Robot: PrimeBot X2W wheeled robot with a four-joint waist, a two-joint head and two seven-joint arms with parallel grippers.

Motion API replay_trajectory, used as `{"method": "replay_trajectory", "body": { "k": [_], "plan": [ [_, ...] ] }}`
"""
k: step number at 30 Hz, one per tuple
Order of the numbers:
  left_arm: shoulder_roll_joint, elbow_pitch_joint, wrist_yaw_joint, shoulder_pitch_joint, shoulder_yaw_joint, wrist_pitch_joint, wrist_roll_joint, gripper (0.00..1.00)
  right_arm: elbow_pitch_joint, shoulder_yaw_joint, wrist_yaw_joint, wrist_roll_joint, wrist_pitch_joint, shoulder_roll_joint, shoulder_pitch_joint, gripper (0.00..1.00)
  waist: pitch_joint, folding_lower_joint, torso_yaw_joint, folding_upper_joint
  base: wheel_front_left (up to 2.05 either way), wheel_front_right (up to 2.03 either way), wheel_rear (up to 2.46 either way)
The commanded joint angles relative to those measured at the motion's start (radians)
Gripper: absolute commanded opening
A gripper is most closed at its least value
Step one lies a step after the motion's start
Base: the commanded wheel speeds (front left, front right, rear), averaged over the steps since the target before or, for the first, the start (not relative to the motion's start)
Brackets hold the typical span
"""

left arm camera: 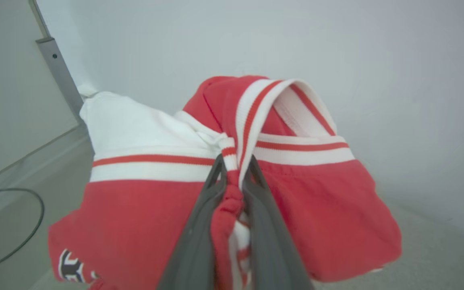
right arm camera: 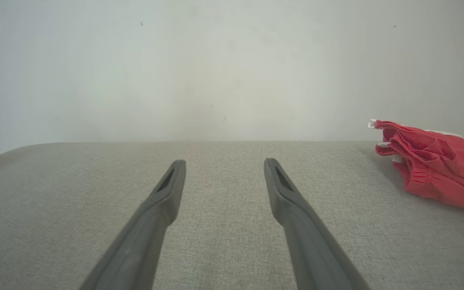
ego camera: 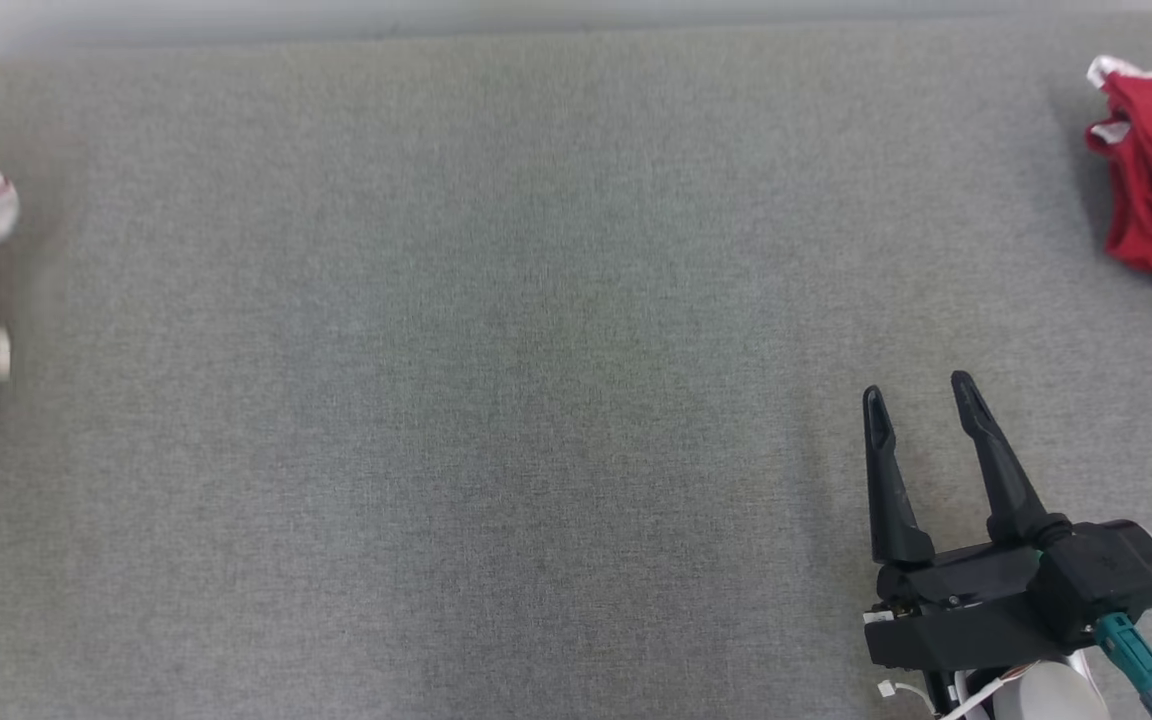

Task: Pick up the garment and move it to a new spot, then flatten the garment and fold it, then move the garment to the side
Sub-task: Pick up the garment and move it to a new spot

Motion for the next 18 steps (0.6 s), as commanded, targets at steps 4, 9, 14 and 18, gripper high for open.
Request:
{"method": "replay_trajectory", "body": {
  "k": [4,9,14,18],
  "plan": [
    [-0.007,-0.055,-0.021,-0.039,-0.03,-0.052,0.002,0.0,0.011,0.006,-0.003,0.015,0.0,0.014,0.016,1.0,-0.058,0.0,-0.019,0.0,0.0,0.0,0.0],
    [-0.028,-0.154,-0.033,-0.066,-0.118,-0.074,-0.003,0.0,0.02,0.002,-0.003,0.029,0.0,0.024,0.024,1.0,-0.094,0.0,-0.055,0.0,0.0,0.0,0.0],
    [-0.056,-0.309,-0.031,-0.058,-0.238,-0.059,-0.061,0.0,0.029,-0.003,-0.003,0.04,0.0,0.03,0.037,1.0,-0.115,0.0,-0.105,0.0,0.0,0.0,0.0],
    [-0.08,-0.431,-0.031,-0.031,-0.303,-0.03,-0.107,0.0,0.042,-0.002,-0.003,0.058,0.0,0.032,0.042,1.0,-0.127,0.0,-0.15,0.0,0.0,0.0,0.0]
  ]
}}
